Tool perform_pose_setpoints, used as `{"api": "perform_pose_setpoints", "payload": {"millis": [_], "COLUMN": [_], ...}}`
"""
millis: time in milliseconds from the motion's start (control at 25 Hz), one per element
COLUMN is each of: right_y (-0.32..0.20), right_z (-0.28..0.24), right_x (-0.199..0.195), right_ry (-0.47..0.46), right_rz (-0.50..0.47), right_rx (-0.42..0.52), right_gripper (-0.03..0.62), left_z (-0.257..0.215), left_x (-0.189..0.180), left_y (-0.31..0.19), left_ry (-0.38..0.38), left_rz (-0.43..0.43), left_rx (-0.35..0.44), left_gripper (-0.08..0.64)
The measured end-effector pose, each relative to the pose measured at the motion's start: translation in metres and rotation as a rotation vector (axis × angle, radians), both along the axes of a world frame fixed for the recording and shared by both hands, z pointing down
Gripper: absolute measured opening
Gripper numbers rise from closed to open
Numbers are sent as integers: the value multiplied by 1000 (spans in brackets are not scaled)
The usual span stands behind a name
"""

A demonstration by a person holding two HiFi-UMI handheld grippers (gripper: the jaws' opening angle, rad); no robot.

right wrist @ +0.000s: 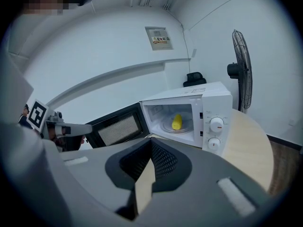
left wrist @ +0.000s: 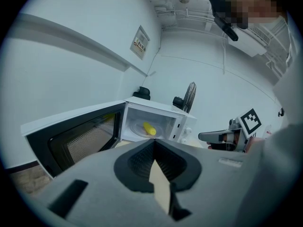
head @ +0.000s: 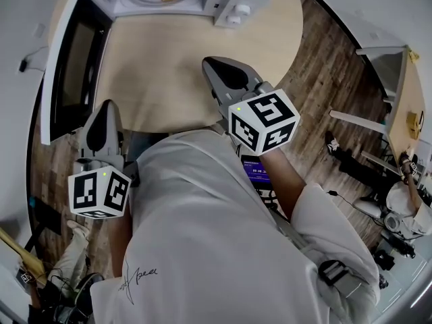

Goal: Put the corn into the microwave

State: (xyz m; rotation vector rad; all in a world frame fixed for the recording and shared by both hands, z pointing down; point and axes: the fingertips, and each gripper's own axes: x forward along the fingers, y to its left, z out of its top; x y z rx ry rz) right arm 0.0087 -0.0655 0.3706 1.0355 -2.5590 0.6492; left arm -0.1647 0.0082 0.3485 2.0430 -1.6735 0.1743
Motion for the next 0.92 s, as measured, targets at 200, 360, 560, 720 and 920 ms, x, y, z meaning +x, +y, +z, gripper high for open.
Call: {"api": "perform_pose_setpoints", "payload": {"millis": [200,360,560,720,920], "right_y": [0,1,0,0,2], "right_z": [0,1,1,0,4], "right_x": [5,6,4,4,4], "right_ry": [8,14,21,29,80], "right_rz": [-1,1,-3,-7,-14], "right_rx": [-3,-8,1,6,12], "right_gripper": [11,11,11,11,11], "left_z": [2,2,4,4,5], "left_x": [3,3,4,4,5], "left_y": [-2,-2,-2,-3,-3], "left_ry": [-1,5,2,2,4], "left_rz": [13,10,14,14,18], "left_rx": [-5,-7,-10,-12,-12], "left_gripper": [-12,-12,-12,-12,-12]}}
